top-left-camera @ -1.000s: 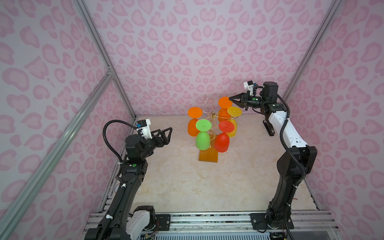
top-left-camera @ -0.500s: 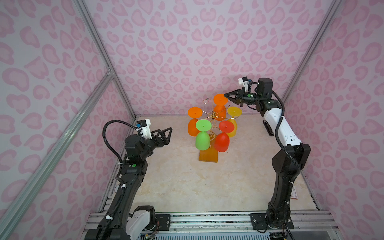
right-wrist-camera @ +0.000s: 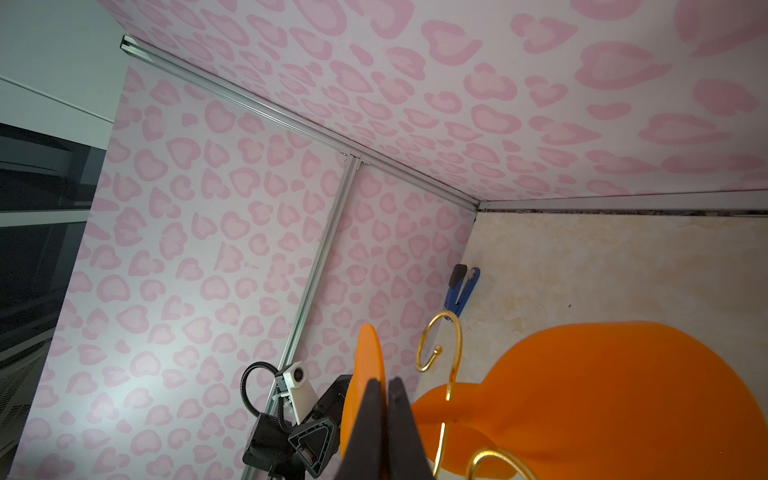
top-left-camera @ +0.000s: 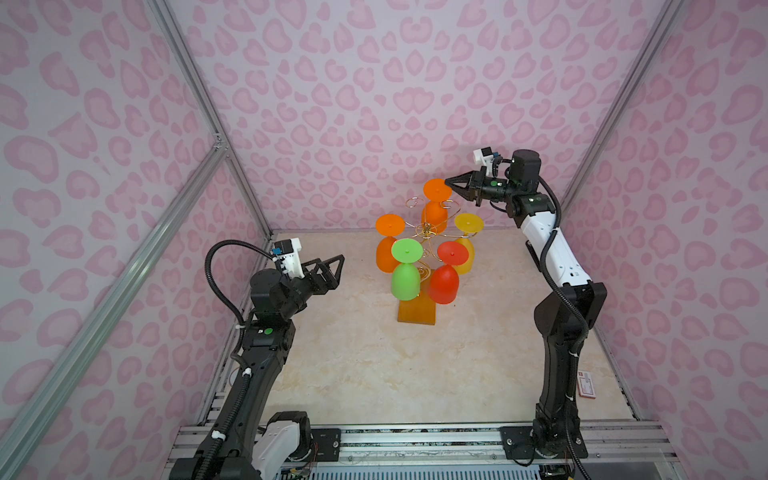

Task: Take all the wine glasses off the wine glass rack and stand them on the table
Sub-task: 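Lift the orange glass upward and away from the rack with the right gripper, then carry the orange glass up with the right gripper while the left arm rises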

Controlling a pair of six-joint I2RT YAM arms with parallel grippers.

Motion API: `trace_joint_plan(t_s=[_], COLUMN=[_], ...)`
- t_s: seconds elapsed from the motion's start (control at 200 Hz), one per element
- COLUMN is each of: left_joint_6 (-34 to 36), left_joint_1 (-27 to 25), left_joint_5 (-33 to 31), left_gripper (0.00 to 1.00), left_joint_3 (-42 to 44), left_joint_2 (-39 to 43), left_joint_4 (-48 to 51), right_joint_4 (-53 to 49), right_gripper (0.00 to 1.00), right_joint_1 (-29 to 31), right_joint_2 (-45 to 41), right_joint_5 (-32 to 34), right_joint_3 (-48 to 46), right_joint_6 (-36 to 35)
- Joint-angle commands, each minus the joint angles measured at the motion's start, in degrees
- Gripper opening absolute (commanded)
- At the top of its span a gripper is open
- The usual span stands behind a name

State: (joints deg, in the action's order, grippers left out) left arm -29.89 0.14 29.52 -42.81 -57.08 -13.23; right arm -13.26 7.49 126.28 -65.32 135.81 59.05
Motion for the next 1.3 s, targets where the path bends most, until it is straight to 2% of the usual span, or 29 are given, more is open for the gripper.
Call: trace_joint_plan(t_s=[0.0,0.14,0.355,0.57,0.77,1.01,1.185,1.295], left_joint_6=[0.8,0.8,0.8,0.6,0.3,-0.8,-2.9,-5.3], left_joint_1=[0.1,0.0,0.0,0.1,0.1,0.0,-0.1,-0.8], left_joint_5=[0.1,0.1,0.2,0.0,-0.1,-1.2,1.9,4.5], left_gripper=[0.95,0.95,0.95,0.95,0.95,0.95,0.95,0.95], left_joint_3=[-0.4,-0.2,-0.2,-0.2,-0.1,-1.2,-4.0,-6.1], left_joint_2=[0.1,0.3,0.4,1.2,3.3,6.8,6.2,4.2], left_joint_4=[-0.7,-0.6,-0.5,-0.4,-1.1,-1.5,-2.9,-5.5], right_joint_4=[4.4,7.9,10.4,16.5,27.3,32.6,35.3,42.6], right_gripper=[0.0,0.0,0.0,0.0,0.0,0.0,0.0,0.0], right_joint_1=[-0.8,-2.3,-5.8,-10.6,-13.3,-15.5,-15.9,-15.4], right_joint_2=[1.4,2.0,-0.9,-9.6,-20.2,-32.2,-40.2,-43.9], right_joint_5=[1.0,1.6,3.7,5.5,7.0,8.5,9.4,9.0], right_joint_3=[0.6,0.6,-2.7,-15.0,-29.3,-39.9,-45.7,-49.7], right_joint_6=[2.7,5.0,4.7,4.7,6.3,5.0,5.3,10.6])
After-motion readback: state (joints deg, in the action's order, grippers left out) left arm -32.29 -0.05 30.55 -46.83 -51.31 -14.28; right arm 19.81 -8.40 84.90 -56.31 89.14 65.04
